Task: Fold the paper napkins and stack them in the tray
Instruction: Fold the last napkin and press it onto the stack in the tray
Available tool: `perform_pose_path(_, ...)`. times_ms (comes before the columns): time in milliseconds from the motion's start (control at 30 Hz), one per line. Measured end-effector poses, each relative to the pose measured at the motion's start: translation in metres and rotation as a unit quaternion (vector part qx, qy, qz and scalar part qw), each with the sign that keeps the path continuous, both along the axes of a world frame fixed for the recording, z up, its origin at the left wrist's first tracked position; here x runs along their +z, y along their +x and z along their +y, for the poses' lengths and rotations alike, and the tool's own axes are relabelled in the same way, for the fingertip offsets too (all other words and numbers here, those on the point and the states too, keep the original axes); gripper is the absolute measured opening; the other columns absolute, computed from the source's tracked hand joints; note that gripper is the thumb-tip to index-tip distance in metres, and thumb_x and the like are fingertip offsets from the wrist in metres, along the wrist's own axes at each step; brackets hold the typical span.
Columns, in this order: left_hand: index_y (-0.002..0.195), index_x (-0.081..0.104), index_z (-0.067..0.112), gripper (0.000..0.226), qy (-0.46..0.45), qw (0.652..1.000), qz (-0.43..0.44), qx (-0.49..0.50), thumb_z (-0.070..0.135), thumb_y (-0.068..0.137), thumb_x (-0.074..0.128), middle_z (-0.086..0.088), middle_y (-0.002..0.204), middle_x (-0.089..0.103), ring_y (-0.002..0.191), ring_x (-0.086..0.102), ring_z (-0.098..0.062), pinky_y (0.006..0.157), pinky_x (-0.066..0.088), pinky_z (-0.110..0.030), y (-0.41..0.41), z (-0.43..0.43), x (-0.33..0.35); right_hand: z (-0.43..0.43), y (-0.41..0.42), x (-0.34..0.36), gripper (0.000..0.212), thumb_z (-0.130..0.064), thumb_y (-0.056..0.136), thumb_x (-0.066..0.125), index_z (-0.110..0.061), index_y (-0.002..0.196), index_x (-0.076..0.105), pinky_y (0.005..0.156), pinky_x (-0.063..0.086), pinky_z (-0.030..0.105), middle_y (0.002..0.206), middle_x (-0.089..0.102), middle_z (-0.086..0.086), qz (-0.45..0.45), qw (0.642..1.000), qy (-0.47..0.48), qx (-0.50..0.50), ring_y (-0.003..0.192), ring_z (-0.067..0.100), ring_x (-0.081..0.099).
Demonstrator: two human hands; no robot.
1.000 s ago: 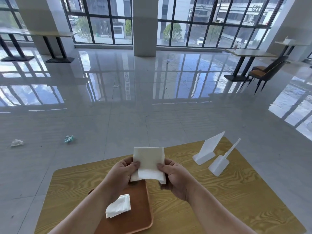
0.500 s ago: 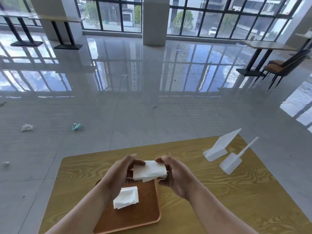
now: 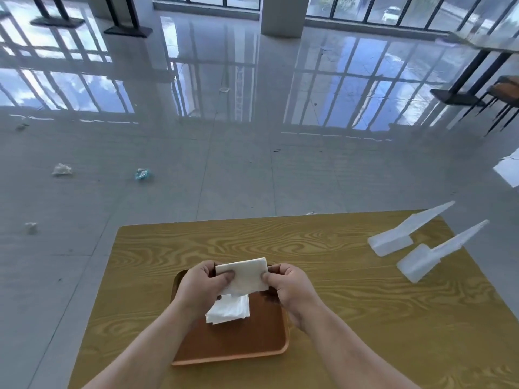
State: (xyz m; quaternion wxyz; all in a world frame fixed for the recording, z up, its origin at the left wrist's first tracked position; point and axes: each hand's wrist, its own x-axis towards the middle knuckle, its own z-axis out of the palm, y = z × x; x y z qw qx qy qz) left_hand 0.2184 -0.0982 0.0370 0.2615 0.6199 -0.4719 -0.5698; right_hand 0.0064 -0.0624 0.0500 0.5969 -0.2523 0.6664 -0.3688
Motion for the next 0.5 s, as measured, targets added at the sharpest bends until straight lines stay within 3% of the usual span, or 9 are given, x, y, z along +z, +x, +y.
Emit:
perform_pose_path(200,0.081,0.076,0.018,0.013,0.021,0.999,-0.045,0.001,0.023,0.093,0.074,0.005,0.068,0.071,0.062,0.064,-0.013,0.06,0.054,-0.031,0.017,-0.006,-0.035,-0.007,0.017,-0.03,0.008,-0.009,0.093,0.068,-0.005,0.096,0.074,0.055,0.054,0.029,0.069,0.075,0.0,0.048,0.997,0.032,0.041,0.056,0.013,0.066)
perform_pose_path(333,0.08,0.07,0.005,0.035,0.037,0.995,-0.093,0.004,0.037,0.091,0.077,0.005,0.055,0.057,0.053,0.048,-0.013,0.055,0.039,-0.035,0.028,-0.003,-0.055,-0.006,0.024,-0.05,0.007,-0.011,0.092,0.069,-0.004,0.092,0.072,0.054,0.051,0.032,0.065,0.073,0.002,0.064,0.995,0.06,0.055,0.052,0.016,0.062)
perform_pose_path(500,0.077,0.075,0.02,0.021,0.048,0.992,-0.12,0.002,0.029,0.095,0.073,0.007,0.054,0.063,0.048,0.05,-0.009,0.054,0.041,-0.031,0.031,0.0,-0.079,-0.003,0.029,-0.073,0.008,-0.014,0.092,0.071,-0.009,0.086,0.07,0.047,0.048,0.028,0.068,0.074,0.004,0.093,0.99,0.081,0.075,0.053,0.018,0.062)
